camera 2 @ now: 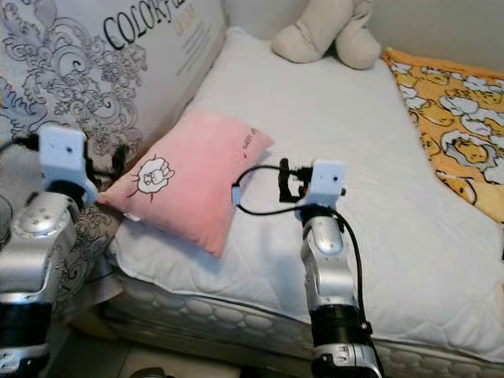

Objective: Clean up the room

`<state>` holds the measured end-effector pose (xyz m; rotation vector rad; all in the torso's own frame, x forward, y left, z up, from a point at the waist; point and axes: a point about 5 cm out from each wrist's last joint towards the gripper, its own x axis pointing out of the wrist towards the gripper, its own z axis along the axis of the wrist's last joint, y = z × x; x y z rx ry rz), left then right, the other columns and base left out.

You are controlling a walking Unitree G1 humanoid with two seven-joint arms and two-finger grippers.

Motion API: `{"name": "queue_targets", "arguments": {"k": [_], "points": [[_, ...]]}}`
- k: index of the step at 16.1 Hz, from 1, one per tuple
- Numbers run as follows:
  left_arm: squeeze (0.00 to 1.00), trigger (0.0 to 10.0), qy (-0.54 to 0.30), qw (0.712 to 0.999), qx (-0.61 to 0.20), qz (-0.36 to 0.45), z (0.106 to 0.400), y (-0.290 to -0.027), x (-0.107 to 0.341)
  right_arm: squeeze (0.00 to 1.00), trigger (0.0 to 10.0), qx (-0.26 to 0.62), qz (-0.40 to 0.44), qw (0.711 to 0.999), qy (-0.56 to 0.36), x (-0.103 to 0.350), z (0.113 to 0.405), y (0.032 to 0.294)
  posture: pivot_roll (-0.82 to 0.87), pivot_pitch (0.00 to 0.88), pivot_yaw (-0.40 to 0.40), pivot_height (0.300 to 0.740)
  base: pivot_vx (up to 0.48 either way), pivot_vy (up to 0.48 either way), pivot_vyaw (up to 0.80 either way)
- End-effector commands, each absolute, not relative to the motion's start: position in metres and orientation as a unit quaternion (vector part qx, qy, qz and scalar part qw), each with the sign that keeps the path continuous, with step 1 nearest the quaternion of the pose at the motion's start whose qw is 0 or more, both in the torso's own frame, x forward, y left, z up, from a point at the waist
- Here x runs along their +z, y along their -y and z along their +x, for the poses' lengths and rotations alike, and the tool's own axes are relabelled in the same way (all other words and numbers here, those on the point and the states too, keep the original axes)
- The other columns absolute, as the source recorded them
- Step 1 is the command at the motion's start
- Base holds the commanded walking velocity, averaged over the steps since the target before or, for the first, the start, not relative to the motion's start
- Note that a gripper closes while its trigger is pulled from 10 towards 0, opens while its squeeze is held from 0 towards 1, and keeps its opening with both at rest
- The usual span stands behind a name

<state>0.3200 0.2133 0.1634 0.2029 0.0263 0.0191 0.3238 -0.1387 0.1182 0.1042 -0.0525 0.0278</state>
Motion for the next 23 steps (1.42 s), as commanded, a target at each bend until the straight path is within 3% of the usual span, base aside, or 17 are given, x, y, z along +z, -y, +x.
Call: {"name": "queue_targets", "arguments": {"k": [1, 5, 6, 7, 11, 16, 18, 19, 20, 21, 23], "points": [[1.00, 10.0, -0.001, 0.995, 0.000, 0.103, 0.325, -0.213, 0.170, 1.00, 10.0, 0.019, 0.061, 0.998, 0.022, 0.120, 0.326, 0.136, 0.13, 0.000, -0.066, 0.740, 0.000, 0.000, 0.00], [1.00, 10.0, -0.041, 0.995, -0.014, 0.094, 0.344, -0.219, 0.157, 1.00, 10.0, 0.014, 0.136, 0.990, -0.031, 0.108, 0.334, 0.130, 0.12, 0.030, -0.066, 0.740, 0.000, 0.000, 0.00], [0.79, 10.0, -0.068, 0.993, -0.013, 0.093, 0.355, -0.224, 0.149, 0.33, 10.0, 0.018, 0.164, 0.984, -0.066, 0.101, 0.342, 0.127, 0.12, 0.047, -0.061, 0.740, 0.000, 0.000, 0.00], [0.00, 10.0, -0.091, 0.991, -0.007, 0.093, 0.362, -0.229, 0.143, 0.00, 10.0, 0.017, 0.184, 0.979, -0.089, 0.096, 0.348, 0.126, 0.11, 0.058, -0.057, 0.740, 0.000, 0.000, 0.00], [0.00, 10.0, -0.134, 0.988, 0.015, 0.076, 0.375, -0.237, 0.134, 0.00, 10.0, -0.005, 0.274, 0.949, -0.154, 0.081, 0.358, 0.131, 0.09, 0.110, -0.051, 0.740, 0.000, 0.000, 0.00], [0.00, 10.0, -0.188, 0.981, 0.013, 0.054, 0.373, -0.229, 0.111, 0.00, 10.0, 0.065, 0.323, 0.925, -0.189, 0.083, 0.362, 0.087, 0.08, 0.125, -0.056, 0.740, 0.000, 0.000, 0.00], [0.00, 10.0, -0.190, 0.981, -0.028, 0.022, 0.377, -0.207, 0.108, 0.00, 10.0, 0.103, 0.337, 0.913, -0.206, 0.083, 0.359, 0.064, 0.08, 0.113, -0.059, 0.740, 0.000, 0.000, 0.00], [0.00, 10.0, -0.197, 0.979, -0.057, 0.009, 0.378, -0.194, 0.105, 0.00, 9.2, 0.116, 0.341, 0.908, -0.212, 0.083, 0.358, 0.056, 0.08, 0.112, -0.058, 0.740, 0.000, 0.000, 0.00], [0.00, 10.0, -0.201, 0.977, -0.074, 0.005, 0.377, -0.187, 0.103, 0.00, 0.0, 0.119, 0.343, 0.907, -0.215, 0.082, 0.356, 0.053, 0.07, 0.112, -0.057, 0.740, 0.000, 0.000, 0.00], [0.00, 0.0, -0.206, 0.973, -0.101, -0.017, 0.377, -0.176, 0.100, 0.00, 0.0, 0.125, 0.348, 0.903, -0.220, 0.080, 0.354, 0.048, 0.07, 0.113, -0.058, 0.740, 0.000, 0.000, 0.00], [0.00, 0.0, -0.213, 0.970, -0.107, -0.042, 0.376, -0.169, 0.098, 0.00, 0.0, 0.134, 0.345, 0.901, -0.226, 0.078, 0.352, 0.044, 0.07, 0.114, -0.056, 0.740, 0.000, 0.000, 0.00]]}}
